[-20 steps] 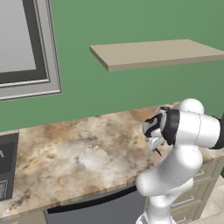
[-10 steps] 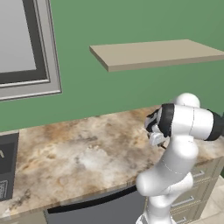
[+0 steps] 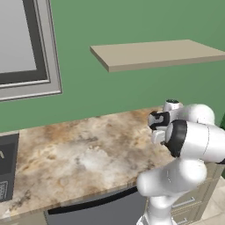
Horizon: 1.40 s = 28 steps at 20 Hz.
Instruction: Organize the utensils by type. Pick up the wooden spoons from the counter and place them in the open cabinet. Then pick up the metallic utensils from the counter and place them in the open drawer.
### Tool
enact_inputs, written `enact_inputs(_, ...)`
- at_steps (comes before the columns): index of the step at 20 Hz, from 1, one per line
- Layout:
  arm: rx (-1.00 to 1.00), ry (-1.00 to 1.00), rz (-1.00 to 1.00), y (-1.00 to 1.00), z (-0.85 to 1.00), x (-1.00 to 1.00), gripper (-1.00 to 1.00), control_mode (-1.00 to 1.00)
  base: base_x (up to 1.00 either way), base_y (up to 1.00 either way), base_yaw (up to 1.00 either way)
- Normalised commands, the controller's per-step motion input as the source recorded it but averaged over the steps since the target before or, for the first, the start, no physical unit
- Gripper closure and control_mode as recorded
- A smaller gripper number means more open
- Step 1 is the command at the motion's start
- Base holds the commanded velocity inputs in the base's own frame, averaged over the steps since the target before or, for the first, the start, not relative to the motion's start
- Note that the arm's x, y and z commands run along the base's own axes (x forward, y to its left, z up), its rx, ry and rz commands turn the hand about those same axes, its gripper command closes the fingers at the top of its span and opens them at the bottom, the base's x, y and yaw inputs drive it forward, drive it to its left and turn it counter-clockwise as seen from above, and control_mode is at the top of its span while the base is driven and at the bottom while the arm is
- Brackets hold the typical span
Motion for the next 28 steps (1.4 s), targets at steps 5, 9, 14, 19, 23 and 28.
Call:
enact_inputs(5, 0.00, 0.00, 0.00, 0.29, 0.74, -0.61, 1.00, -1.00, 0.00, 0.00, 0.00)
enact_inputs(9, 0.00, 0.00, 0.01, 0.45, 0.73, -0.51, 1.00, -1.00, 0.00, 0.00, 0.00)
enact_inputs(14, 0.00, 0.00, 0.01, 0.41, 0.55, -0.30, 1.00, -1.00, 0.00, 0.00, 0.00)
enact_inputs(19, -0.04, 0.00, 0.05, 0.38, 0.33, -0.12, 1.00, -1.00, 0.00, 0.00, 0.00)
enact_inputs(23, -0.05, 0.00, 0.02, 0.16, 0.03, 0.00, 1.00, -1.00, 0.00, 0.00, 0.00)
enact_inputs(28, 0.00, 0.00, 0.00, 0.00, 0.00, -0.02, 1.00, -1.00, 0.00, 0.00, 0.00)
